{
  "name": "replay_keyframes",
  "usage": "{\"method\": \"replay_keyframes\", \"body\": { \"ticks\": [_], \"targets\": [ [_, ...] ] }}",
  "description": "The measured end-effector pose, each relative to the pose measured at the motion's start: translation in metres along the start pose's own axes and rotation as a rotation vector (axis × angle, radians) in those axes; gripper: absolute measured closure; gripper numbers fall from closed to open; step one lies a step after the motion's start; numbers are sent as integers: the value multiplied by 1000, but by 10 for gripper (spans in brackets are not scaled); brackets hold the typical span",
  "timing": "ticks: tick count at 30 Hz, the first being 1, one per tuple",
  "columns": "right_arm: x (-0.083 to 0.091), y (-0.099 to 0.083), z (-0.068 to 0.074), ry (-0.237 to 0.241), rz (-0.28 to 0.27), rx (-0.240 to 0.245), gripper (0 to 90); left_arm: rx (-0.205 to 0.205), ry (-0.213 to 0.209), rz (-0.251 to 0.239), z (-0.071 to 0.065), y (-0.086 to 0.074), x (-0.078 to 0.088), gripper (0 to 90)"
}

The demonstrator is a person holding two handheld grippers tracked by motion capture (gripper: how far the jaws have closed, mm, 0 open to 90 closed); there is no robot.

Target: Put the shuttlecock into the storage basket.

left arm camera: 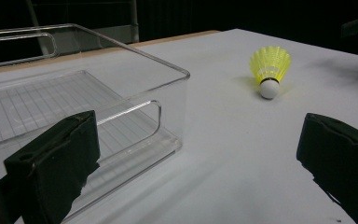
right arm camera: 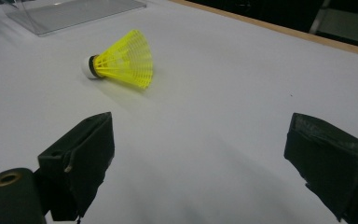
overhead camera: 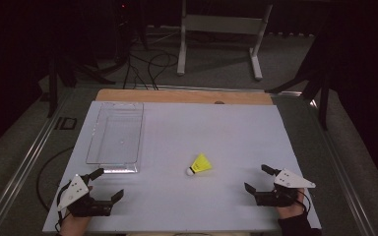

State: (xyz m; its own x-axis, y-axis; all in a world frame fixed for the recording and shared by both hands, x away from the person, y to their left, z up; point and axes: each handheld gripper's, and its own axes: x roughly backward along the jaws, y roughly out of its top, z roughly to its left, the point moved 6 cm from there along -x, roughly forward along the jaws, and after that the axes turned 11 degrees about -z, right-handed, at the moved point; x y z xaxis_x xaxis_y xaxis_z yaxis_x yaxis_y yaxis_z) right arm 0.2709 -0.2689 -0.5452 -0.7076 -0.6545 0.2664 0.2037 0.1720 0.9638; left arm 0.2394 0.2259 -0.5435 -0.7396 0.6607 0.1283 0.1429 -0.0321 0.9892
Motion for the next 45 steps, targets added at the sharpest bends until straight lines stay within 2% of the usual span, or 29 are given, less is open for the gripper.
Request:
{"method": "replay_keyframes", "body": {
  "ticks": [9, 12, 15, 20, 26, 29, 30, 31, 33, 37, 40, 42, 43, 45],
  "targets": [
    [1, 2, 2, 11, -4, 6, 86, 4, 4, 7, 1, 0, 0, 3],
    [1, 2, 3, 17, -5, 1, 87, 21, -15, 18, 0, 0, -1, 3],
    [1, 2, 3, 13, -6, 5, 87, 17, -23, 39, 0, 2, -1, 3],
    [1, 4, 4, 13, -13, 8, 86, 7, -81, 90, -7, 15, -2, 3],
    [0, 4, 5, 19, -13, 8, 87, -30, -133, 158, -11, 26, -3, 3],
    [1, 5, 5, 15, -18, 10, 87, -40, -142, 178, -11, 30, -4, 3],
    [1, 6, 5, 15, -20, 9, 87, -51, -156, 205, -12, 33, -4, 3],
    [1, 6, 5, 15, -21, 9, 87, -51, -156, 205, -12, 33, -4, 3],
    [1, 6, 5, 16, -24, 9, 87, -71, -168, 237, -13, 37, -5, 3],
    [1, 6, 5, 20, -24, 7, 87, -76, -190, 286, -15, 40, -7, 3],
    [1, 6, 5, 21, -23, 5, 87, -78, -200, 305, -17, 41, -8, 3],
    [1, 6, 5, 21, -24, 5, 87, -79, -211, 337, -18, 42, -9, 3],
    [1, 6, 5, 21, -24, 5, 87, -79, -211, 337, -18, 42, -9, 3],
    [1, 6, 5, 25, -22, 2, 87, -88, -228, 372, -20, 42, -10, 3]
  ]
}}
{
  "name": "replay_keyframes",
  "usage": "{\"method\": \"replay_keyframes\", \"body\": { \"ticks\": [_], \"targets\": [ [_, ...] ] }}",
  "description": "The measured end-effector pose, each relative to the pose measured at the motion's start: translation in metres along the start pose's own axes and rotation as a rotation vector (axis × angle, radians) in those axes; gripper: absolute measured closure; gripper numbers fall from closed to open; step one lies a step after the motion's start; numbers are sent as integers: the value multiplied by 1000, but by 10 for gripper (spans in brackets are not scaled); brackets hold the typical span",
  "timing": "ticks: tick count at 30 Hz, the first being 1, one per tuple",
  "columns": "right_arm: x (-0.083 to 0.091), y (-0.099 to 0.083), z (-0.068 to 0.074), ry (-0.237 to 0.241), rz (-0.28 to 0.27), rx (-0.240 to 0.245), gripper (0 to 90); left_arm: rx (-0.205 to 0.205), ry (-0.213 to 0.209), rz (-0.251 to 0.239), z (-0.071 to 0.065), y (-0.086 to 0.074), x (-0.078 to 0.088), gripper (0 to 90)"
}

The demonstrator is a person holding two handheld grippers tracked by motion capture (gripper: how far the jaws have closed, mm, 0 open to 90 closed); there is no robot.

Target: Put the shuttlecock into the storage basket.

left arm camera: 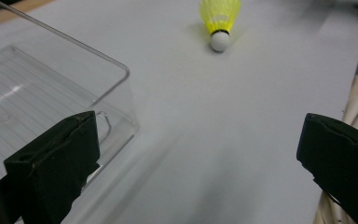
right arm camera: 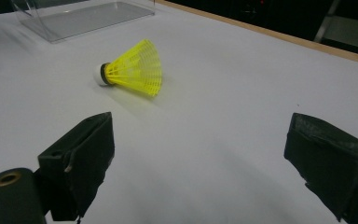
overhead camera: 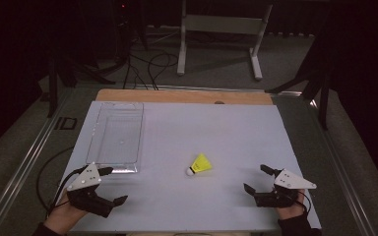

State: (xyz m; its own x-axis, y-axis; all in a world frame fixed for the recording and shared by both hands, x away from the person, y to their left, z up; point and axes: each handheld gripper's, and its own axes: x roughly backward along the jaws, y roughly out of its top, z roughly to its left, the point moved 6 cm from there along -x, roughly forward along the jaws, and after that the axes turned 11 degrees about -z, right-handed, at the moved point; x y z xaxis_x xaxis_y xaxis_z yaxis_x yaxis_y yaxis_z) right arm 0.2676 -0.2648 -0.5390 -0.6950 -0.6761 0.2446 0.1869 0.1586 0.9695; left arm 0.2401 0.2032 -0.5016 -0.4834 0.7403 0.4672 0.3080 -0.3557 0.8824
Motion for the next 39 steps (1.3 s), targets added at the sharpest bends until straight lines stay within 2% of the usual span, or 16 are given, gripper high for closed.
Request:
{"method": "replay_keyframes", "body": {
  "ticks": [7, 10, 13, 14, 18, 19, 21, 23, 29, 33, 37, 38, 39],
  "targets": [
    [0, 0, 1, 6, 0, 0, 87, -20, -29, 65, -2, 2, -4, 3],
    [0, 0, 1, 6, 0, -4, 87, -33, -50, 110, -5, 3, -7, 3],
    [0, 0, 1, 7, 1, -5, 87, -29, -56, 127, -5, 4, -9, 2],
    [0, 0, 1, 6, 0, -3, 87, -40, -60, 150, -5, 5, -10, 3],
    [0, 0, 0, 8, -1, -4, 87, -44, -82, 199, -7, 5, -14, 3],
    [0, 0, 0, 8, -1, -4, 87, -44, -82, 199, -7, 5, -14, 3],
    [0, 0, 0, 6, 1, -4, 87, -30, -98, 238, -9, 5, -17, 3],
    [0, 0, 0, 7, 0, -5, 87, -45, -101, 262, -9, 4, -20, 2],
    [0, 0, 0, 10, 3, -9, 87, -52, -128, 312, -11, 5, -27, 3],
    [-1, -1, 1, 13, 7, -7, 87, -63, -148, 362, -13, 7, -35, 3],
    [-1, -1, 1, 13, 7, -6, 87, -64, -149, 398, -14, 8, -40, 3],
    [-1, -1, 0, 12, 9, -6, 87, -66, -141, 422, -14, 8, -43, 3],
    [-1, -1, 0, 12, 9, -6, 87, -66, -141, 422, -14, 8, -43, 3]
  ]
}}
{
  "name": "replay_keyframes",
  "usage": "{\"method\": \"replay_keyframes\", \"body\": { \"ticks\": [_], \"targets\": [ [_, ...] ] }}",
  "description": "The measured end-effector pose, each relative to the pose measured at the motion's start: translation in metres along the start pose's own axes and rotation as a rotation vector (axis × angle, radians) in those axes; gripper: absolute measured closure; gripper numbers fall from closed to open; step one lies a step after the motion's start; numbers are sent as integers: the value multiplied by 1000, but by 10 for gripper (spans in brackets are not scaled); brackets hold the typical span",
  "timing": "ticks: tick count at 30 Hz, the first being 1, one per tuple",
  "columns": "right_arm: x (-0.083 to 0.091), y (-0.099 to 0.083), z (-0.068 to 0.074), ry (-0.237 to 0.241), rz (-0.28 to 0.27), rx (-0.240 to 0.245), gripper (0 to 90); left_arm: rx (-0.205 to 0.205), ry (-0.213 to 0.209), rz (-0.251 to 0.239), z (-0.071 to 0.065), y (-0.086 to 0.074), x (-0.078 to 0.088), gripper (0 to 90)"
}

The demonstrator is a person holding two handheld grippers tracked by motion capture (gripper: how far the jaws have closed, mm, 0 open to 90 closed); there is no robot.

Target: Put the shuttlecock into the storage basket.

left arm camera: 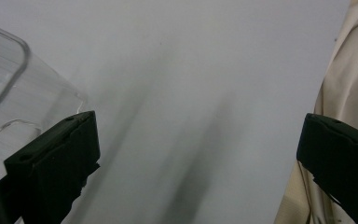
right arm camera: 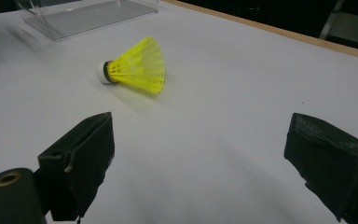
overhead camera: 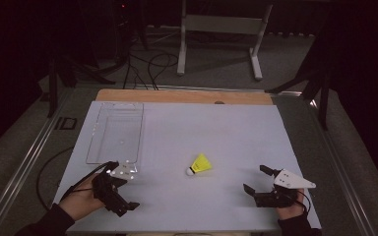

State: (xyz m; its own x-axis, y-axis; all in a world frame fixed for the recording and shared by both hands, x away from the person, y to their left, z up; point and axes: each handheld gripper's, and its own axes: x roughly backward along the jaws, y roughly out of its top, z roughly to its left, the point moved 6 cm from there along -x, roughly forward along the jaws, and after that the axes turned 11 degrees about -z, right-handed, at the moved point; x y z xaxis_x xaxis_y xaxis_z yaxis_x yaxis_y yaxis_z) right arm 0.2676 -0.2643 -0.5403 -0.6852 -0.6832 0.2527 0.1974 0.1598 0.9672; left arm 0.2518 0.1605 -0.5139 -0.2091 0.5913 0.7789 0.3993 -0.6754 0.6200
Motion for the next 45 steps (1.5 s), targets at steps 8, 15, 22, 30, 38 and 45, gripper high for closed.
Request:
{"method": "replay_keyframes", "body": {
  "ticks": [8, 15, 22, 30, 38, 45],
  "targets": [
    [0, 0, 0, 3, 4, -1, 87, 44, 20, 54, 1, 7, -7, 3],
    [0, 0, 0, 3, 2, -1, 87, 122, 66, 96, 7, 16, -12, 3],
    [0, -1, 0, 5, 7, -5, 87, 133, 101, 80, 7, 24, -13, 3],
    [-1, -2, 0, 10, 8, -8, 87, 129, 78, 60, 3, 34, -18, 3],
    [0, -1, 0, 11, 5, -9, 87, 115, 50, 15, -3, 49, -23, 3],
    [0, -1, 0, 11, 5, -10, 87, 97, 33, -13, -6, 62, -25, 3]
  ]
}}
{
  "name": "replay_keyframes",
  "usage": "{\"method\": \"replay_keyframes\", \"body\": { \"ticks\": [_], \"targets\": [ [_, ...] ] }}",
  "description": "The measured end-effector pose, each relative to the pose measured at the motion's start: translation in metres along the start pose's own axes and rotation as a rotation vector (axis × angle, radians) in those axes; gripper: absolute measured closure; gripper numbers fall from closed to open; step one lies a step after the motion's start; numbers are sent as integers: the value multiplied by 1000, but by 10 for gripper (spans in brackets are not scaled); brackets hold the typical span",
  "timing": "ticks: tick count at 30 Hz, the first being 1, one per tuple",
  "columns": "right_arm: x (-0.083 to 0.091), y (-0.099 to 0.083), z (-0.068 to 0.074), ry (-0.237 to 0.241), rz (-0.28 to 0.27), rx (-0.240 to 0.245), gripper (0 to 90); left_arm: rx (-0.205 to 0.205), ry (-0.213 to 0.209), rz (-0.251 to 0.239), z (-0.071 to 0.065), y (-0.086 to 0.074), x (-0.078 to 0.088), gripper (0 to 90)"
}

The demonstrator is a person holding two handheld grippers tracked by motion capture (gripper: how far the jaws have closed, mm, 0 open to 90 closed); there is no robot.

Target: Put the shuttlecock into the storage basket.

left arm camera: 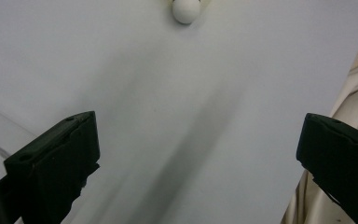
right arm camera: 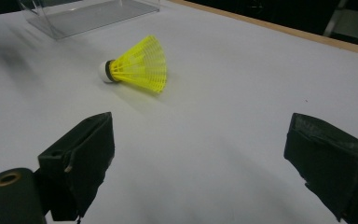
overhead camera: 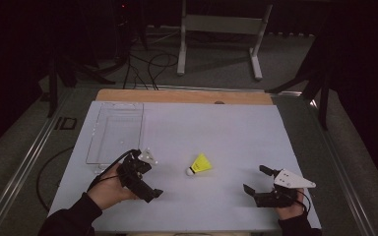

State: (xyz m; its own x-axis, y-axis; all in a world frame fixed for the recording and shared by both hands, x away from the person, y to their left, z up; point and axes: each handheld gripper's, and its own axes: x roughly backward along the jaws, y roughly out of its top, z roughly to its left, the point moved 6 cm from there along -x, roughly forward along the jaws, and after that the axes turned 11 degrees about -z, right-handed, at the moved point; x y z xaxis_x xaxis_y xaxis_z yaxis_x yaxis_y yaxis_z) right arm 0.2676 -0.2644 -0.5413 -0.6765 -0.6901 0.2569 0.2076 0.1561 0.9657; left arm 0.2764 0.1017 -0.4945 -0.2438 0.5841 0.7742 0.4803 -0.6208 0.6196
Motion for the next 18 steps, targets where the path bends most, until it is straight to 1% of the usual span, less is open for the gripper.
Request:
{"method": "replay_keyframes", "body": {
  "ticks": [1, 2, 3, 4, 6, 7, 8, 11, 12, 13, 15, 16, 17, 18],
  "targets": [
    [0, 0, 0, 0, 0, 0, 87, 0, 0, 0, 0, 0, 0, 3],
    [0, 0, 0, 1, 2, -1, 87, -12, -2, -4, -1, 3, -1, 3],
    [0, 0, 0, 2, 2, -1, 87, -12, -2, -4, -1, 3, -1, 3],
    [0, 0, 1, 2, 3, -1, 87, -21, -6, -10, -3, 7, -1, 3],
    [0, 0, 1, 2, 2, -1, 87, -27, -11, -9, -5, 10, -2, 4],
    [0, 0, 1, 1, 2, 0, 87, -25, -6, -12, -5, 12, -3, 3],
    [0, 0, 0, 2, 2, 1, 87, -21, -13, -13, -6, 13, -3, 3],
    [0, 0, 0, 1, 0, 2, 87, -17, -13, -22, -5, 17, -4, 3],
    [0, 0, 0, 1, -1, 3, 87, -30, -8, -23, -5, 20, -3, 3],
    [0, 0, 0, 2, -1, 1, 87, -33, -14, -23, -5, 21, -4, 3],
    [0, 0, 0, 1, 1, -1, 87, -41, -7, -42, -5, 26, -3, 3],
    [0, 0, 0, 2, 0, -2, 87, -41, -14, -48, -6, 28, -2, 3],
    [0, 0, 0, 3, -2, -3, 87, -44, -6, -58, -5, 31, -2, 3],
    [0, 0, 0, 2, 0, -1, 87, -47, -14, -60, -5, 33, -2, 3]
  ]
}}
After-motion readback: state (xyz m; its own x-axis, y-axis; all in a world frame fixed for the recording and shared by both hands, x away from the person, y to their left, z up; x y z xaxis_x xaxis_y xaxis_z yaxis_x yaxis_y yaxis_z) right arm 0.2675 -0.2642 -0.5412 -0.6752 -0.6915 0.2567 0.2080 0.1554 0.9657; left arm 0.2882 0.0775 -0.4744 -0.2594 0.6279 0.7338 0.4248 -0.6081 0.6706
